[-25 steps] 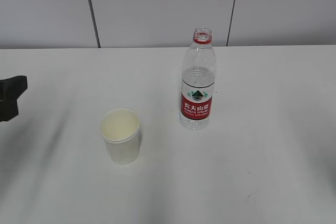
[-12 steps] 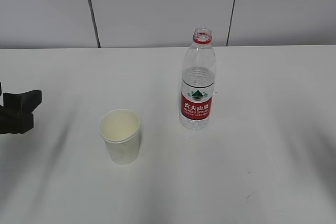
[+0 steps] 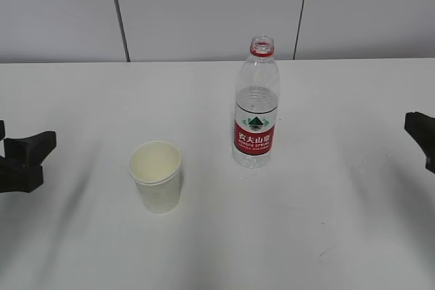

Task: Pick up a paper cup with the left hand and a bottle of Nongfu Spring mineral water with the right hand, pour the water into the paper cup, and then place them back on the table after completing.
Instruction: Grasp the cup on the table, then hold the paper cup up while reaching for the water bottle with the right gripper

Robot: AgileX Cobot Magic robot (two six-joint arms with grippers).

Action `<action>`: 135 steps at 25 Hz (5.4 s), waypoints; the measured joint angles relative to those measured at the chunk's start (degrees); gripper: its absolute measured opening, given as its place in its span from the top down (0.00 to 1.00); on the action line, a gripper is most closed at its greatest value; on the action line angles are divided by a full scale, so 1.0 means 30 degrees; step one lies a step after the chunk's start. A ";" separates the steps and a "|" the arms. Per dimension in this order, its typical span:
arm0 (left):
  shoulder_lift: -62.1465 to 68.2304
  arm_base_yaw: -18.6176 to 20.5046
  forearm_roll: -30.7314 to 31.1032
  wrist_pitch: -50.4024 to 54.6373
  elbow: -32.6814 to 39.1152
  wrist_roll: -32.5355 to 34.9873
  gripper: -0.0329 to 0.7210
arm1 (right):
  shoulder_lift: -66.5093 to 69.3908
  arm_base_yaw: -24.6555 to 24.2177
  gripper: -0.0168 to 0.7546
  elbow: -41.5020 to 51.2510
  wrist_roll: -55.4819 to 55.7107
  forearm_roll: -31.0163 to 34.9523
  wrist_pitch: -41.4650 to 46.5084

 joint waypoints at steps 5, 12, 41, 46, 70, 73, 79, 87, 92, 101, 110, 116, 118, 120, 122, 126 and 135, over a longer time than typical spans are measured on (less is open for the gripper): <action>0.1073 0.0000 0.1236 -0.0123 0.0000 -0.1151 0.29 | 0.0375 0.0000 0.23 0.0000 0.3250 -0.4860 -0.0740; 0.3190 0.0000 0.3747 -0.1085 0.0000 -0.2872 0.29 | 0.0401 0.0000 0.23 0.0000 0.4056 -0.5953 -0.0882; 1.0187 0.0000 0.9171 -0.8404 -0.0093 -0.3380 0.17 | 0.0468 0.0000 0.23 0.0000 0.4097 -0.6079 -0.0910; 1.1825 0.0000 0.9171 -1.0561 -0.0135 -0.3359 0.15 | 0.0803 0.0000 0.23 0.0000 0.4097 -0.6079 -0.1196; 1.3384 0.0000 1.0454 -1.0970 -0.1963 -0.2144 0.15 | 0.0943 0.0000 0.23 0.0000 0.4097 -0.6230 -0.1623; 1.3405 0.0000 1.1224 -1.0952 -0.2355 -0.2134 0.15 | 0.0949 0.0000 0.23 0.0000 0.4097 -0.6262 -0.1623; 1.4288 -0.0006 1.2263 -1.0972 -0.3368 -0.2134 0.15 | 0.0949 0.0000 0.23 0.0000 0.4097 -0.6290 -0.1623; 1.4907 -0.0762 1.2030 -1.0808 -0.4345 -0.2067 0.15 | 0.0949 0.0000 0.23 0.0000 0.4125 -0.6684 -0.1623; 1.4907 -0.0762 1.1659 -1.0808 -0.4351 -0.2021 0.16 | 0.0983 0.0000 0.23 0.0000 0.4125 -0.6733 -0.1623; 1.4907 -0.0762 1.1779 -1.0855 -0.4351 -0.1787 0.34 | 0.1631 0.0000 0.23 0.0000 0.4125 -0.6747 -0.1957; 1.4907 -0.0762 1.1813 -1.0894 -0.4351 -0.1772 0.39 | 0.4149 0.0000 0.23 0.0000 0.4534 -0.9287 -0.6661; 1.4907 -0.0762 1.1837 -1.0915 -0.4351 -0.1772 0.39 | 0.8310 0.0000 0.23 -0.1052 0.4606 -0.9905 -1.0154; 1.4907 -0.0762 1.1837 -1.0915 -0.4351 -0.1772 0.39 | 0.9469 0.0000 0.23 -0.1650 0.4606 -1.0041 -1.1115; 1.4907 -0.0762 1.1837 -1.0915 -0.4351 -0.1772 0.39 | 1.0704 0.0000 0.21 -0.2280 0.4606 -1.0562 -1.2029; 1.4907 -0.0762 1.1837 -1.0915 -0.4351 -0.1772 0.39 | 1.1792 0.0084 0.17 -0.2996 0.4606 -1.1217 -1.2752; 1.4907 -0.0762 1.1804 -1.0915 -0.4351 -0.1772 0.39 | 1.3754 0.0559 0.12 -0.4399 0.4606 -1.1504 -1.3107; 1.4907 -0.0762 1.1539 -1.0922 -0.4351 -0.1772 0.39 | 1.6983 0.1541 0.12 -0.7693 0.4647 -1.1222 -1.2855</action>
